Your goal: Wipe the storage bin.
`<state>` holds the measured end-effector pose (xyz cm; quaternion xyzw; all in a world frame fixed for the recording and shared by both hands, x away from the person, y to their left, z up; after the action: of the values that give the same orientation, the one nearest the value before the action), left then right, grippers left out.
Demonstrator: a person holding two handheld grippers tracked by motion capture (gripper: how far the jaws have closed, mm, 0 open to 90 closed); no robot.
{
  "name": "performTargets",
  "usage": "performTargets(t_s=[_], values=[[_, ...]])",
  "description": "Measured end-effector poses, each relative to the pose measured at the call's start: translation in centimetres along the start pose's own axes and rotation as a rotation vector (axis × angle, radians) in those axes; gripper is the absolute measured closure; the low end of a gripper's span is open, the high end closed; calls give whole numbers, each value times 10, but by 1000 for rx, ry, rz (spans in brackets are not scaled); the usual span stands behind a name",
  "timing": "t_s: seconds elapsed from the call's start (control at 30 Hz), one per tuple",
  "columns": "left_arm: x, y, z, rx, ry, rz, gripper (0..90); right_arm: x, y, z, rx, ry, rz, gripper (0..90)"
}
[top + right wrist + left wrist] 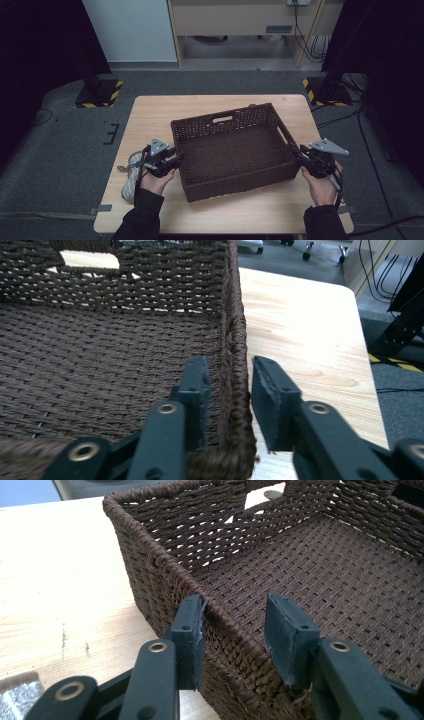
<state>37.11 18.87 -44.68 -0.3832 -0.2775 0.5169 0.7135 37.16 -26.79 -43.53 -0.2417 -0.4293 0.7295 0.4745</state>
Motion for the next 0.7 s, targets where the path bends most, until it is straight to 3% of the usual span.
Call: performTargets(t_s=[0.27,0.7], values=[[-10,6,13,-12,9,-28,588,1,1,12,-21,-6,-18,525],[-20,11,21,-18,13,-25,577,10,7,16,4,-31,-45,461]])
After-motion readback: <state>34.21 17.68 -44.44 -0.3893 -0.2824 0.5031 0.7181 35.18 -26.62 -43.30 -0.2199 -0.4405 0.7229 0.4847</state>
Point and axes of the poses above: each handheld gripper's, and its own axes: z roughly backward along the jaws, y roughly out of its underside, x roughly to its left, the point moved 1 cm from there along -z, roughly forward along the jaws, and after that the axes turned 9 degrees about -y, right-handed, at the moved point
